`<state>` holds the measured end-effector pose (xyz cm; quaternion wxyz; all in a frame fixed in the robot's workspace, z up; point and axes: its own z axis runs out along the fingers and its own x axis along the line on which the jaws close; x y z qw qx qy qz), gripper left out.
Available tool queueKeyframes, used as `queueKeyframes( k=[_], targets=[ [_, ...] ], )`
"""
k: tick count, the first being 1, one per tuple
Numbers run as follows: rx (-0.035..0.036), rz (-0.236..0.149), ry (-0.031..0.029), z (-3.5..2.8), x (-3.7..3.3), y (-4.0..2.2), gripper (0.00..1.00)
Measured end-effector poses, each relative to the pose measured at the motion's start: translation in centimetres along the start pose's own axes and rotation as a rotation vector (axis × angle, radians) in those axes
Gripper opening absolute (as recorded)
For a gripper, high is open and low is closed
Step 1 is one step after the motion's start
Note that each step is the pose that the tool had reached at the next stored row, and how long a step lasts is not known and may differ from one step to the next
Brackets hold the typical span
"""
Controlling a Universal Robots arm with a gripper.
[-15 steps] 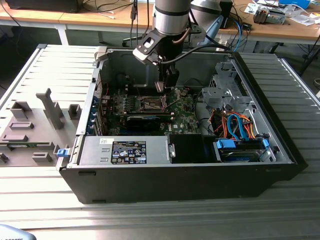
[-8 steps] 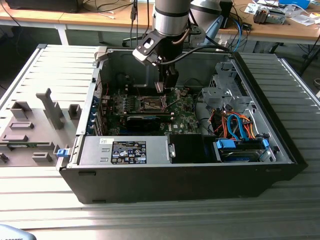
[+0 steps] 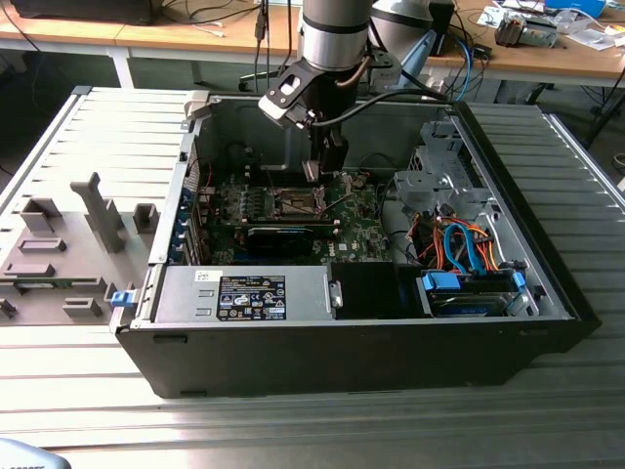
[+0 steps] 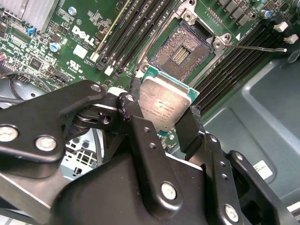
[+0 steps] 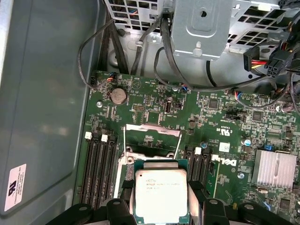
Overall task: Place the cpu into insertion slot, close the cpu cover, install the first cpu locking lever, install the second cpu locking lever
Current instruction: 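Place the cpu into insertion slot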
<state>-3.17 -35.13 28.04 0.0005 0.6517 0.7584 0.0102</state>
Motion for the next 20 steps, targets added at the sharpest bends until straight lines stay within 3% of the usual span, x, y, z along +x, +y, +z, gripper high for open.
queueKeyframes(
  k=[4,9,13,16,20],
  targets=[
    [0.0008,0.027,-0.0073,0.08,0.00,0.00,0.55],
    [0.0003,0.081,-0.0083,0.21,0.01,0.00,0.55],
    [0.0002,0.087,-0.0084,0.25,0.12,0.01,0.55],
    [0.0001,0.092,-0.0084,0.30,0.56,0.01,0.55],
    [0.0002,0.097,-0.0086,0.31,0.71,-0.31,0.55]
  ],
)
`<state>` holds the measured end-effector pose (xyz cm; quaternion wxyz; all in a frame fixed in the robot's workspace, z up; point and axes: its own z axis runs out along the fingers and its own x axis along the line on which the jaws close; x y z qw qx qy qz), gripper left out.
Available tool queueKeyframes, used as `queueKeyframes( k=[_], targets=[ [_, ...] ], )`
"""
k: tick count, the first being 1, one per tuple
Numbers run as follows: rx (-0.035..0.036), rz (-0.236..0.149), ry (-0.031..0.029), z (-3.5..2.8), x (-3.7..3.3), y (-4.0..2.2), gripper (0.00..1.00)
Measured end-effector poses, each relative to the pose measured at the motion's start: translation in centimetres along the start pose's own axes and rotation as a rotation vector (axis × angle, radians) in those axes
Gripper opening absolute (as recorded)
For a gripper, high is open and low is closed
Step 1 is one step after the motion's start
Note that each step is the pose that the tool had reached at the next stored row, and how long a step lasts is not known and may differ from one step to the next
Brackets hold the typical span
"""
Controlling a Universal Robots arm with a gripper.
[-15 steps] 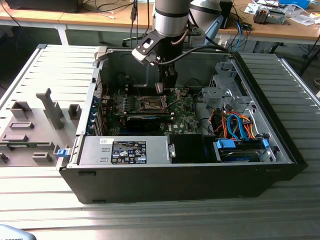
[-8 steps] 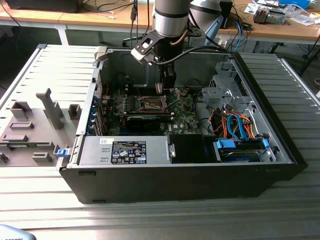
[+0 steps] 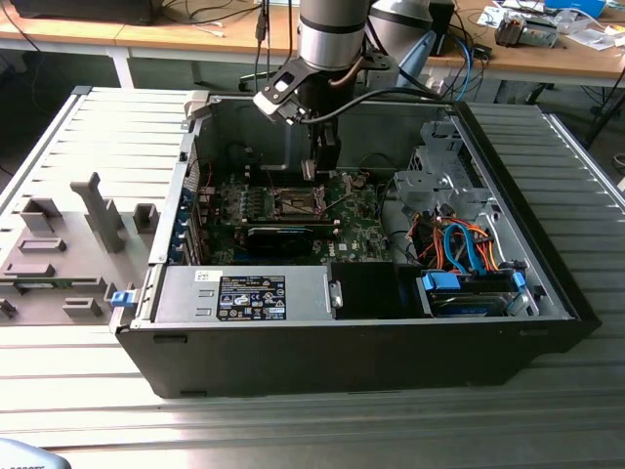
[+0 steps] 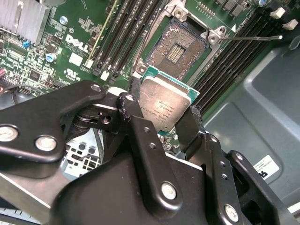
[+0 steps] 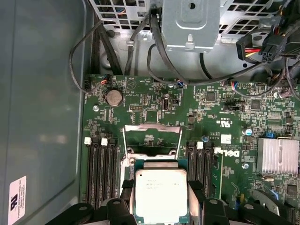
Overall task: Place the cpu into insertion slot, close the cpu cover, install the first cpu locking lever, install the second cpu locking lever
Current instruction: 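Place the cpu into insertion slot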
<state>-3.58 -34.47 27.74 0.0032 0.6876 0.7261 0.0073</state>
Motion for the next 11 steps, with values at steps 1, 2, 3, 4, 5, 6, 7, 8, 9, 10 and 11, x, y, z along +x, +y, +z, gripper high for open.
queueKeyframes(
  k=[1,2,3,4,5,6,7,8,9,10,11],
  targets=[
    [-0.0001,0.001,0.0001,0.01,0.02,-0.07,0.55],
    [0.0000,0.002,0.0000,0.01,0.03,-0.19,0.55],
    [-0.0001,0.003,0.0000,0.02,0.05,-0.33,0.55],
    [-0.0001,0.004,0.0000,0.03,0.07,-0.39,0.55],
    [0.0000,0.005,-0.0001,0.03,0.08,-0.45,0.55],
    [-0.0001,0.005,0.0001,0.05,0.09,-0.48,0.55],
    [-0.0002,0.005,0.0001,0.06,0.09,-0.49,0.55],
    [-0.0002,0.006,0.0002,0.10,0.09,-0.51,0.55],
    [-0.0001,0.007,0.0001,0.13,0.09,-0.52,0.55],
    [-0.0001,0.007,0.0001,0.16,0.09,-0.52,0.55],
    [-0.0001,0.007,0.0001,0.19,0.09,-0.53,0.55]
  ],
)
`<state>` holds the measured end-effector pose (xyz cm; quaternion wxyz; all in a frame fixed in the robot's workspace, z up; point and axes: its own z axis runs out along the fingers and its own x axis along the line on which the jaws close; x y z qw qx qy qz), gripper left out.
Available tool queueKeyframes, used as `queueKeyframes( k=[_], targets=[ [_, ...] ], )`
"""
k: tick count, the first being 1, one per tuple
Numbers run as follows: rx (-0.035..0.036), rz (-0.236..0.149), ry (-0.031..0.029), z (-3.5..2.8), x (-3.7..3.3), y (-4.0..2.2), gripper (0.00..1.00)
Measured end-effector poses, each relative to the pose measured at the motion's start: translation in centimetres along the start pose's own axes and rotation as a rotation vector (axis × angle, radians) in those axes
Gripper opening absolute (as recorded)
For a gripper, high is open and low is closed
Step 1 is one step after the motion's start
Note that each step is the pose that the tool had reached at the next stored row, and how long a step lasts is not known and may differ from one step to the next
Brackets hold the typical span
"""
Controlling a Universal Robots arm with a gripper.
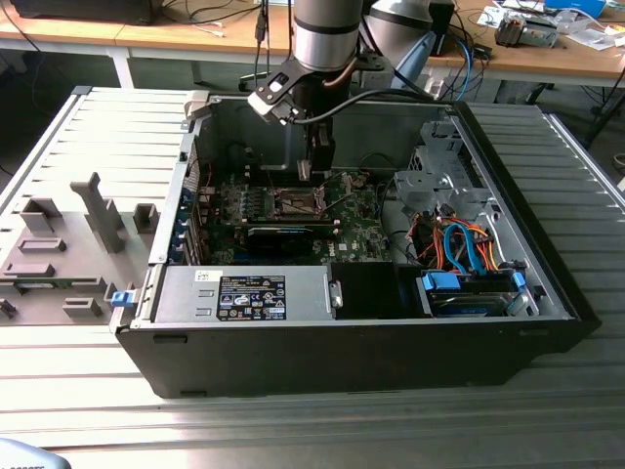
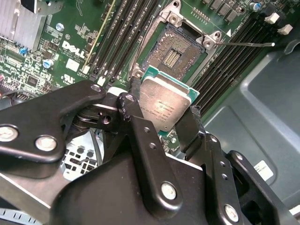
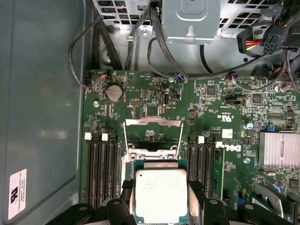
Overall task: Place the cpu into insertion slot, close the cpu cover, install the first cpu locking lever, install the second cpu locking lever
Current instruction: 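Place the cpu into insertion slot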
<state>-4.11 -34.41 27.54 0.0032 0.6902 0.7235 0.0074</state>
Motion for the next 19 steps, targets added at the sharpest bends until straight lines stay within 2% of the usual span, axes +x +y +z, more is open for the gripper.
queueKeyframes(
  k=[19],
  targets=[
    [-0.0001,0.002,-0.0001,0.43,0.01,-0.28,0.55]
  ],
)
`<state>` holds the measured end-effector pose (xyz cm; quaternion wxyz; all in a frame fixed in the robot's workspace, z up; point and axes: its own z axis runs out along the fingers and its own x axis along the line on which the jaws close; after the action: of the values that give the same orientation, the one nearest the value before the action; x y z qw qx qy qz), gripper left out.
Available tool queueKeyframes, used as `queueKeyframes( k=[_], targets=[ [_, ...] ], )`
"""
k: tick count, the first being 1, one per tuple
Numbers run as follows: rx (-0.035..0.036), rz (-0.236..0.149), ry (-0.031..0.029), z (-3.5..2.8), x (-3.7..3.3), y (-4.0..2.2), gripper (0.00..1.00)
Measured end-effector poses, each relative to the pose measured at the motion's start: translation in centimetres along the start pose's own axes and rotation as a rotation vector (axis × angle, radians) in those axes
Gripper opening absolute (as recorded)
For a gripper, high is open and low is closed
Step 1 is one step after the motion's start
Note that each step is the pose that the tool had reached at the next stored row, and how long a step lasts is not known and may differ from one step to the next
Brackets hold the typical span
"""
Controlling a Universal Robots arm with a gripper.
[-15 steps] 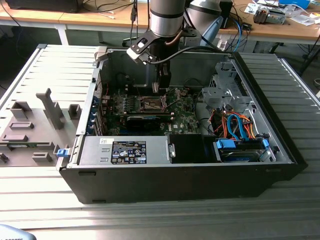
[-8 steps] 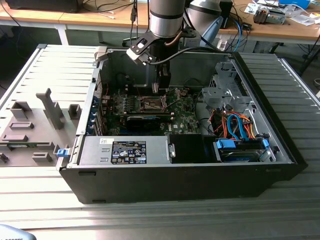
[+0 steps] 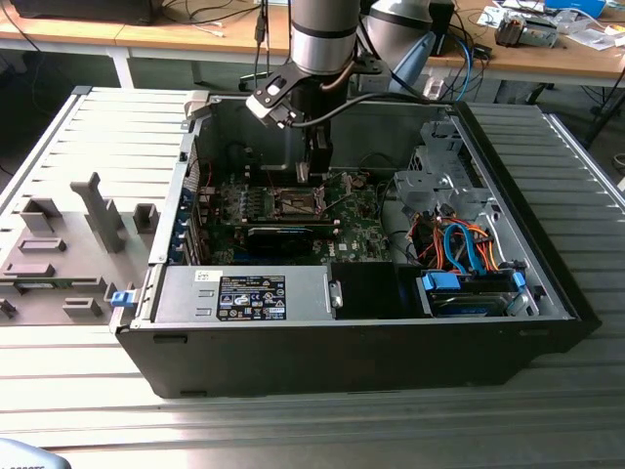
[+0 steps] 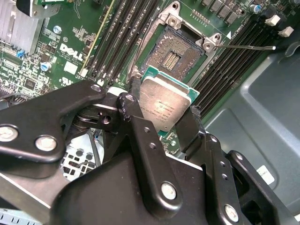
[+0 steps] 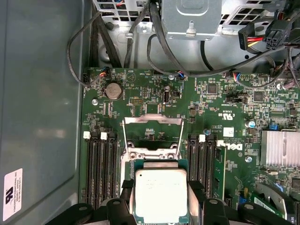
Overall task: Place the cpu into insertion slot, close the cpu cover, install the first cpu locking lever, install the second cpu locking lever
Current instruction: 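Place the cpu into insertion slot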
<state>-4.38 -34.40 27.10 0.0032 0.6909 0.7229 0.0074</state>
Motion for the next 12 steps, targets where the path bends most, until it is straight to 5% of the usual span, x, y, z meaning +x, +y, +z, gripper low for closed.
queueKeyframes(
  k=[12],
  targets=[
    [0.0000,0.000,-0.0002,0.94,0.00,-0.18,0.55]
  ],
)
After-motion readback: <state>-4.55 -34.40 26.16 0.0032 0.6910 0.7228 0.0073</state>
